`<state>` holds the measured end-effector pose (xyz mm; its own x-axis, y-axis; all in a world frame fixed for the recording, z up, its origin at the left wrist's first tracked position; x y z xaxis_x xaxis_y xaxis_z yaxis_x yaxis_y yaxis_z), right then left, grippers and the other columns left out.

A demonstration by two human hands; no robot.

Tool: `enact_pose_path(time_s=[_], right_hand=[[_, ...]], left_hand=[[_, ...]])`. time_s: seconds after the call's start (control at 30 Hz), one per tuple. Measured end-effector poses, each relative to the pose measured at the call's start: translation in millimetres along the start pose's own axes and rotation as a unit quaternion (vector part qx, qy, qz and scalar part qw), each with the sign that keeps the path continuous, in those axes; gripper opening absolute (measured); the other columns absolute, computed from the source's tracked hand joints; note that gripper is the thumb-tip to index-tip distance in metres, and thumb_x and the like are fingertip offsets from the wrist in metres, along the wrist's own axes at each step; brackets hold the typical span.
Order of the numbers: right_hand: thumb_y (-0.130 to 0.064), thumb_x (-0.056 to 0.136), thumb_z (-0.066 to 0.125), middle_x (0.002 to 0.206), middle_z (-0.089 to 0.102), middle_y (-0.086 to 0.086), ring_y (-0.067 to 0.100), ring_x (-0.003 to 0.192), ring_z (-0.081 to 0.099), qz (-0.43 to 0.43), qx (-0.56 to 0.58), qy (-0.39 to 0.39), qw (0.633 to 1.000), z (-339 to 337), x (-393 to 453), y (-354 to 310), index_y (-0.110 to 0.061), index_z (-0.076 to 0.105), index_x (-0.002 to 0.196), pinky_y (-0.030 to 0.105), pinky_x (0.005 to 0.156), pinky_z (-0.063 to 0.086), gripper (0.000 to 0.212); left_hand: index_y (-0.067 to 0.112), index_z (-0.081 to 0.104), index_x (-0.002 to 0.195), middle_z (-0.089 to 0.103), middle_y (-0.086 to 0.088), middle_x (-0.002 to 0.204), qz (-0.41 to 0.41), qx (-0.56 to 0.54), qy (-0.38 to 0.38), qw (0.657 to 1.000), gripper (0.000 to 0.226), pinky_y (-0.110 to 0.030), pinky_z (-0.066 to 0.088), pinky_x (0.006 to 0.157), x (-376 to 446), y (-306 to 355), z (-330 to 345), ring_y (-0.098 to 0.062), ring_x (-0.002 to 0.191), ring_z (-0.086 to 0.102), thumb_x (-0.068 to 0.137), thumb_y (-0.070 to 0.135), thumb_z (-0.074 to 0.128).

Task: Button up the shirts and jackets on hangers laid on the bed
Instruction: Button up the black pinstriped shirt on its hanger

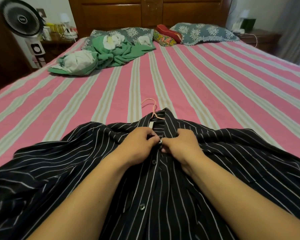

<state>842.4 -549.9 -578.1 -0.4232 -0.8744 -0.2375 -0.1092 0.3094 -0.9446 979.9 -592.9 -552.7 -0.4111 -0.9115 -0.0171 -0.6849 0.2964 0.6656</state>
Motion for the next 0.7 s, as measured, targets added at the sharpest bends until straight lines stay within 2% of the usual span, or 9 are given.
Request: enact_pose_path(time_s=[0.1,0.17,0.27,0.3,0.37,0.43,0.5,0.6,0.7], right_hand=[[0.004,0.083,0.072,0.077,0.068,0.012,0.022,0.062,0.07,0.036,0.067,-0.035,0.996,0.2,4.3,5.4,-0.008,0.057,0.081,0.03,0.064,0.061,0.02],[0.004,0.084,0.073,0.086,0.069,0.015,0.022,0.067,0.072,0.047,0.069,-0.047,0.995,0.6,3.5,8.9,-0.006,0.057,0.088,0.03,0.067,0.062,0.019],[0.004,0.086,0.072,0.086,0.07,0.015,0.023,0.073,0.072,0.053,0.055,-0.07,0.995,0.1,-7.6,5.5,-0.004,0.059,0.09,0.033,0.074,0.062,0.016],[0.005,0.086,0.072,0.09,0.07,0.016,0.025,0.077,0.073,0.054,0.058,-0.08,0.994,-0.6,-15.1,-0.5,-0.001,0.061,0.097,0.034,0.076,0.062,0.016],[0.005,0.085,0.072,0.099,0.072,0.019,0.03,0.086,0.074,0.064,0.076,-0.082,0.992,-4.5,-26.5,-6.9,0.003,0.058,0.117,0.042,0.081,0.062,0.035],[0.004,0.084,0.073,0.096,0.074,0.017,0.035,0.09,0.074,0.051,0.098,-0.068,0.992,-8.0,-38.9,-7.8,0.001,0.062,0.109,0.05,0.084,0.061,0.027],[-0.001,0.082,0.076,0.087,0.076,0.013,0.03,0.084,0.075,0.022,0.077,-0.047,0.996,-12.2,-50.3,-2.3,-0.003,0.065,0.095,0.047,0.08,0.062,0.017],[0.0,0.082,0.076,0.085,0.076,0.012,0.027,0.08,0.076,-0.002,0.103,-0.055,0.993,-16.1,-51.0,1.8,-0.003,0.068,0.096,0.038,0.071,0.061,0.016],[0.001,0.082,0.075,0.087,0.076,0.014,0.03,0.08,0.076,0.005,0.124,-0.052,0.991,-18.2,-42.9,2.6,-0.002,0.068,0.098,0.037,0.07,0.06,0.017]], left_hand=[[0.023,0.072,0.095,0.071,0.009,0.094,-0.001,-0.021,-0.03,0.999,0.006,-0.023,0.047,0.082,-3.0,-3.3,-2.5,-0.008,0.092,0.064,0.095,0.028,0.069],[0.024,0.072,0.091,0.071,0.009,0.091,-0.005,-0.017,-0.034,0.999,0.004,-0.02,0.045,0.078,-4.3,-5.0,-2.5,-0.008,0.089,0.064,0.093,0.027,0.071],[0.024,0.071,0.089,0.069,0.009,0.089,-0.043,-0.032,-0.009,0.999,0.006,-0.018,0.04,0.071,-15.3,-4.0,-1.6,-0.01,0.088,0.062,0.094,0.026,0.069],[0.024,0.07,0.088,0.069,0.007,0.089,-0.057,-0.044,0.0,0.997,0.006,-0.019,0.039,0.069,-20.4,-1.6,-0.9,-0.011,0.088,0.061,0.094,0.026,0.069],[0.02,0.071,0.087,0.07,0.003,0.087,-0.095,-0.09,0.027,0.991,0.008,-0.019,0.041,0.066,-30.8,5.7,-3.7,-0.014,0.085,0.063,0.094,0.021,0.069],[0.016,0.073,0.085,0.072,-0.001,0.084,-0.125,-0.167,0.068,0.976,0.011,-0.022,0.048,0.068,-42.0,10.7,-9.1,-0.017,0.081,0.066,0.095,0.016,0.068],[0.016,0.074,0.085,0.074,-0.002,0.084,-0.128,-0.226,0.115,0.959,0.012,-0.027,0.054,0.076,-59.0,15.3,-12.3,-0.017,0.081,0.069,0.095,0.014,0.067],[0.018,0.076,0.09,0.074,0.006,0.087,-0.096,-0.22,0.133,0.962,0.012,-0.021,0.052,0.081,-71.0,14.8,-7.6,-0.008,0.084,0.068,0.096,0.016,0.066],[0.02,0.078,0.09,0.075,0.01,0.086,-0.082,-0.204,0.127,0.967,0.013,-0.02,0.05,0.078,-66.4,10.9,-5.6,-0.003,0.082,0.067,0.095,0.019,0.066]])
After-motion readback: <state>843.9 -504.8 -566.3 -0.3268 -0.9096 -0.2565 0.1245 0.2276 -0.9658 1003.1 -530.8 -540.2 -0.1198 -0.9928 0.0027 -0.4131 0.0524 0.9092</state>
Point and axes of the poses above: each hand's wrist, its own x-axis towards the middle knuckle, its own z-axis out of the palm, y = z × x, the point moved 7 cm from there along x, towards the middle knuckle
